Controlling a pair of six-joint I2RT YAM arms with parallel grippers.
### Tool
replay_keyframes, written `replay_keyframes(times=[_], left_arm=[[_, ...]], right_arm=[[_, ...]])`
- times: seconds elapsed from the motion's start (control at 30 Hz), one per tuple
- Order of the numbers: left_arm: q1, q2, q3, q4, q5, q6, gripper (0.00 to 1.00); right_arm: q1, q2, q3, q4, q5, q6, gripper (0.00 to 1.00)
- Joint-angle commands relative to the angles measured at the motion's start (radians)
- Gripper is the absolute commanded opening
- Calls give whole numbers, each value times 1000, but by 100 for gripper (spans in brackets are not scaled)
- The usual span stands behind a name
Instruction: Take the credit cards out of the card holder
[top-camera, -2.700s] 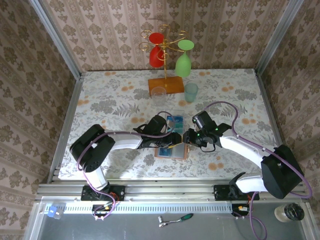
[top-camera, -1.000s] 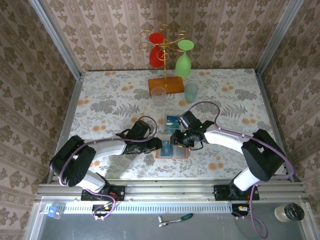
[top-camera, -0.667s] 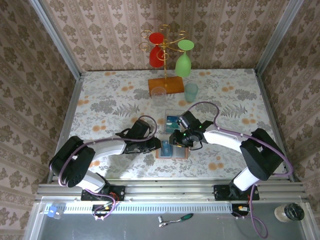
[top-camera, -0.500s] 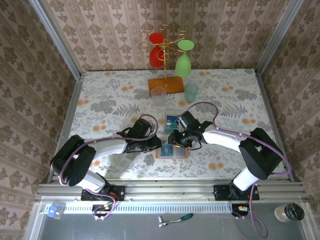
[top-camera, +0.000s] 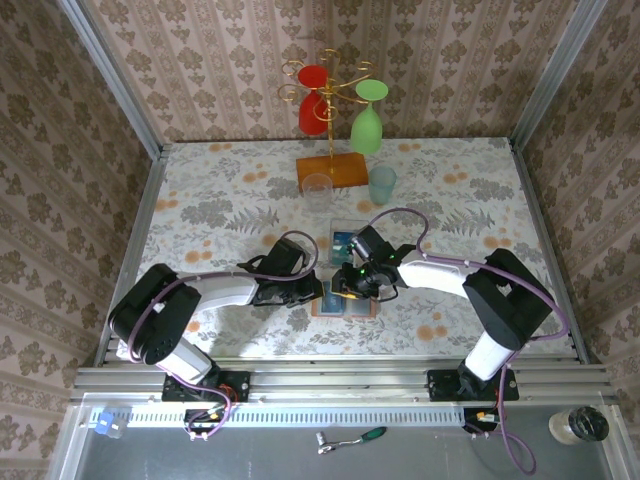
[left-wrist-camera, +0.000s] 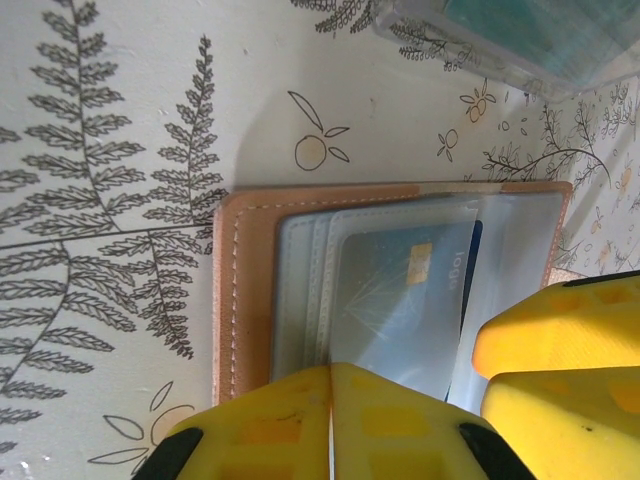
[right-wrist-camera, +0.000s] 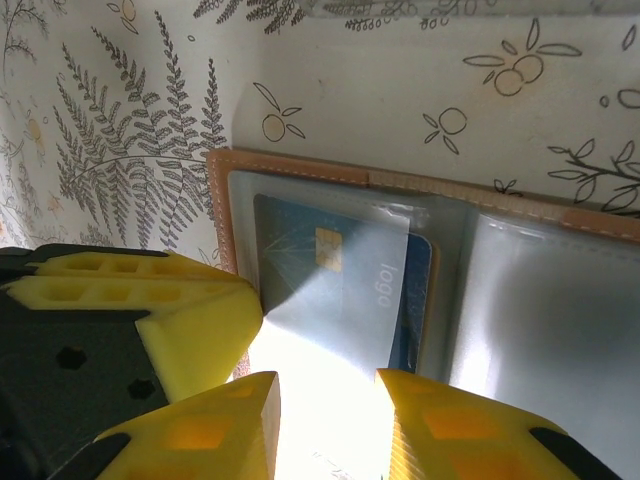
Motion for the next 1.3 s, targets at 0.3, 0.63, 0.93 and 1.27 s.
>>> replay_keyframes(times=[0.3, 0.63, 0.93, 1.27], left_arm=[[-5, 8, -12, -14, 2, 6, 9], [-5, 5, -10, -28, -3, 8, 9], [-5, -11, -15, -38, -7, 6, 9], [-6, -27, -15, -49, -7, 6, 9]], right_arm=[[8, 45, 0, -5, -3, -1, 31], [12, 18, 13, -102, 80, -42, 31], [12, -26, 15, -101, 79, -48, 31], [12, -22, 24, -101, 82, -53, 31]])
